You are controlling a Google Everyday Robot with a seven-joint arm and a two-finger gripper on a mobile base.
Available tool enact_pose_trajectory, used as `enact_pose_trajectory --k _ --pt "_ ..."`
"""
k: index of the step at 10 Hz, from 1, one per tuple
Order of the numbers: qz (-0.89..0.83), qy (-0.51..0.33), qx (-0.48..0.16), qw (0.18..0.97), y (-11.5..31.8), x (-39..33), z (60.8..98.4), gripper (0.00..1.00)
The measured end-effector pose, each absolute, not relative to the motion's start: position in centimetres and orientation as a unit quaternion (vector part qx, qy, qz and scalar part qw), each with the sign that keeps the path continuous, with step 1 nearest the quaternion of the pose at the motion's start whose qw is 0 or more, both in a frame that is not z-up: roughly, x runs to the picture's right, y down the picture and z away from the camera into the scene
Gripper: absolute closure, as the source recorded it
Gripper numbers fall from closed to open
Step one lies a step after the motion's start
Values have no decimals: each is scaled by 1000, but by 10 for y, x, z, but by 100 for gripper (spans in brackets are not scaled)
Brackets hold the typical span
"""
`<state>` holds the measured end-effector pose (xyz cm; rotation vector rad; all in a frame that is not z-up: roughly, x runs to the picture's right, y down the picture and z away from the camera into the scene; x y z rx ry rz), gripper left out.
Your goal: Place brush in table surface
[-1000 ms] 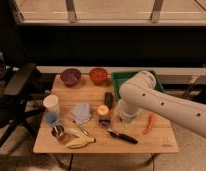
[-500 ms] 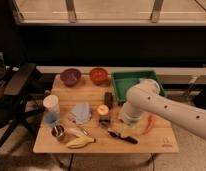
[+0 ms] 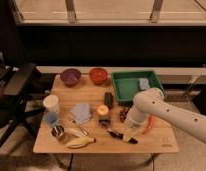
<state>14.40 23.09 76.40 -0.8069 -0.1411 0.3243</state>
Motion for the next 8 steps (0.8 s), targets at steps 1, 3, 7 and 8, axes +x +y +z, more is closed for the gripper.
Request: enact_pose_trajectory --k 1,3,7,8 --pt "161 -66 -394 902 236 145 771 35" --pt "173 -63 -395 900 242 148 780 35" --pt "170 -68 -394 901 263 127 781 35" --pt "167 -69 -395 901 270 119 779 35"
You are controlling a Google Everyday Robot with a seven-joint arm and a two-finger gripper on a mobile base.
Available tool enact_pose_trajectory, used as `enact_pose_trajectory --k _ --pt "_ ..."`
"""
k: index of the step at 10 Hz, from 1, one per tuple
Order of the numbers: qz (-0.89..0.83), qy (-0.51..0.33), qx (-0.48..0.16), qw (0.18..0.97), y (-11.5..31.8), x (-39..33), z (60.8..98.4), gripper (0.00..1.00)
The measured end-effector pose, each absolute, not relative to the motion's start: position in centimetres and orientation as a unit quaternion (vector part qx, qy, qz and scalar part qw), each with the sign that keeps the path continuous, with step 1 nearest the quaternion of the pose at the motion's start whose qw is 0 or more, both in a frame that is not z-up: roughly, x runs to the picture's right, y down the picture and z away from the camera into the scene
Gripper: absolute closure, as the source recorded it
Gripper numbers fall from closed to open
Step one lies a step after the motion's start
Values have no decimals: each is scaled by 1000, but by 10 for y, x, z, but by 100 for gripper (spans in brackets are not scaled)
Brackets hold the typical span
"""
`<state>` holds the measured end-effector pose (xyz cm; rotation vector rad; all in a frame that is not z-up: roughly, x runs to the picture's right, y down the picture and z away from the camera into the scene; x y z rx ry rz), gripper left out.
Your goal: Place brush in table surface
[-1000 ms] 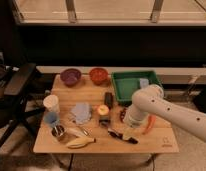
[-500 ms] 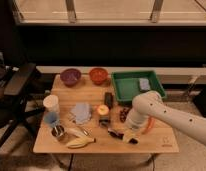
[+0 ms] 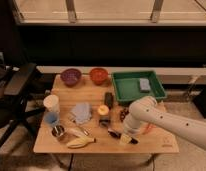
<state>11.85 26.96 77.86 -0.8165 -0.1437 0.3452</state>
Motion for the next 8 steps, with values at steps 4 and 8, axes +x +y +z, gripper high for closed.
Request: enact_pose_trajectory --k 4,8 --pt "152 -83 -399 900 289 103 778 67" --pt "138 -102 -395 902 291 91 777 100"
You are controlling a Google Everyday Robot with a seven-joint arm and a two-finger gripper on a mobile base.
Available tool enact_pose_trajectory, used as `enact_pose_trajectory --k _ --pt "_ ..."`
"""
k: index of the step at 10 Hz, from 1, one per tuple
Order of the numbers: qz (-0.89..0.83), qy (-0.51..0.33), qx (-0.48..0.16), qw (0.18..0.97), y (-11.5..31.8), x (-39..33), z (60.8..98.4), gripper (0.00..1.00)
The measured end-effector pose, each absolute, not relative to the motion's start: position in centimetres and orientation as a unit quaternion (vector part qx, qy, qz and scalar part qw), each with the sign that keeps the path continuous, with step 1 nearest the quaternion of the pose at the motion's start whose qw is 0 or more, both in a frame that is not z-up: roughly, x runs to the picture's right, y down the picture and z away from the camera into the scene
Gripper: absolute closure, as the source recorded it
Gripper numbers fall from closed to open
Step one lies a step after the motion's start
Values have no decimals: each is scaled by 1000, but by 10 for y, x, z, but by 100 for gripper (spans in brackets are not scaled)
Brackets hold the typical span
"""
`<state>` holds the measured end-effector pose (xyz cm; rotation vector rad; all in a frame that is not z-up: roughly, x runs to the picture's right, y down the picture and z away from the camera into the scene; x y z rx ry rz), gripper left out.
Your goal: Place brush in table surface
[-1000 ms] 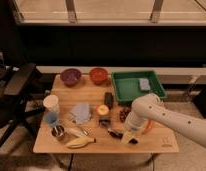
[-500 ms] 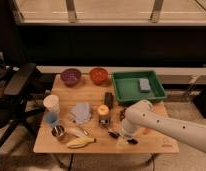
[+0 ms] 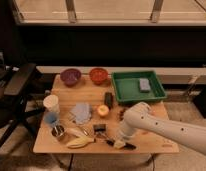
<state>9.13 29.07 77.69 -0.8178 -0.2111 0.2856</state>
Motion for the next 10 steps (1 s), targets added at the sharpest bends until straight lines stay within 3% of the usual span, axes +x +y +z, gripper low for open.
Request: enact_pose_trajectory --k 3,10 --pt "128 -127 -380 907 275 91 765 100" --pt "109 -233 -296 920 140 118 676 100"
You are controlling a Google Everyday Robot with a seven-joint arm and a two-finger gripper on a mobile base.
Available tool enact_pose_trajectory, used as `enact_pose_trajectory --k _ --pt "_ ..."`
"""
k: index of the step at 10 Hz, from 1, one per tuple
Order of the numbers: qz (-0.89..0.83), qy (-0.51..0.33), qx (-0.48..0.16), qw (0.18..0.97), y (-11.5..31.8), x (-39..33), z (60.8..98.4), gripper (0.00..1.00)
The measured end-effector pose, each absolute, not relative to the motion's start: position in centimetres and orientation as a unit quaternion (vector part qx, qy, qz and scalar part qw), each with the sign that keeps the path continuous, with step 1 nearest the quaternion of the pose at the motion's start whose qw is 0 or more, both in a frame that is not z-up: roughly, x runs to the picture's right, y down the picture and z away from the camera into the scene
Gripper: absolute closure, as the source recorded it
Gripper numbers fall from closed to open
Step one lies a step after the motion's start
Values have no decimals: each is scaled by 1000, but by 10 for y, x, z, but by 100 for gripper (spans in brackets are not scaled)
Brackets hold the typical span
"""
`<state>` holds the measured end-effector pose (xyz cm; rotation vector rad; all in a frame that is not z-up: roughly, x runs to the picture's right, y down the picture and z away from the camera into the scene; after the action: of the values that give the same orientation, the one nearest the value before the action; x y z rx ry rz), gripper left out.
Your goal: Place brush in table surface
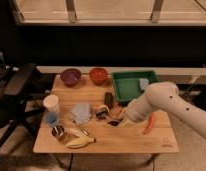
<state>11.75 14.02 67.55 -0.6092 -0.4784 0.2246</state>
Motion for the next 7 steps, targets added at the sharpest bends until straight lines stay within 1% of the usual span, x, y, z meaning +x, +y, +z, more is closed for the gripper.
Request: enact_pose_trajectory --k 1,2,4,6,7 --pt "109 -255 -283 918 122 123 669 100" --pt "107 -264 -278 917 112 125 665 100" --pt "102 -270 -280 916 105 125 660 100" --pt "98 -268 -293 913 113 125 665 100" --pt "96 -265 -304 910 124 126 673 100"
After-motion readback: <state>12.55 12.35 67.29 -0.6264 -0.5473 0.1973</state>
